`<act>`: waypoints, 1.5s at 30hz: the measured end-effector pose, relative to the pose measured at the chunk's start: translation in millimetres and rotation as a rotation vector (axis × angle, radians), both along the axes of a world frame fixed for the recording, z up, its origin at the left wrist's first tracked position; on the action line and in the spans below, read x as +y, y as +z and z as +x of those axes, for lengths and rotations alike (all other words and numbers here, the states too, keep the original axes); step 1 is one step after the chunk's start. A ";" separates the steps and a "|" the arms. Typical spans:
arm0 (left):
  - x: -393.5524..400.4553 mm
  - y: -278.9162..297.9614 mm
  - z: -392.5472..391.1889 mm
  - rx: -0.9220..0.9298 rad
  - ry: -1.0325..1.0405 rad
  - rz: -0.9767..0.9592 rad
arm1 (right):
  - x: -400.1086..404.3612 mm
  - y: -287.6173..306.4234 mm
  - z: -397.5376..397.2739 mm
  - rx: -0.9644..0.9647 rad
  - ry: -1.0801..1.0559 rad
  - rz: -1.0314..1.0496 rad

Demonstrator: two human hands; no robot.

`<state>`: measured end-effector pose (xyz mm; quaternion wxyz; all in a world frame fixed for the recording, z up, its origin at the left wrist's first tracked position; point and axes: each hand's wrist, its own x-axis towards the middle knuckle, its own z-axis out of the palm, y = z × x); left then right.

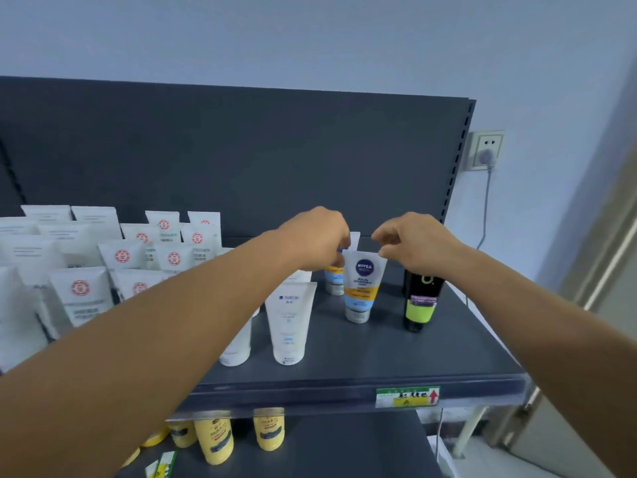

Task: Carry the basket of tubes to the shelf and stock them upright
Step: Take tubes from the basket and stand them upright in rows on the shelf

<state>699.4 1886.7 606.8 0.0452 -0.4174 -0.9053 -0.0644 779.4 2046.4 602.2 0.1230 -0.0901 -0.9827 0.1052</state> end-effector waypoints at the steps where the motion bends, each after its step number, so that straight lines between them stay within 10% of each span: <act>1: 11.8 -3.3 -1.3 0.006 0.018 -0.024 | 7.8 -0.6 -3.1 -0.010 0.011 0.022; 26: 43.2 -24.7 14.9 -0.019 0.239 -0.155 | 34.0 -13.7 -31.9 -0.240 0.379 0.139; 45: 19.0 -35.1 17.3 -0.017 0.214 -0.063 | 40.7 -31.1 -130.8 -0.125 0.149 0.126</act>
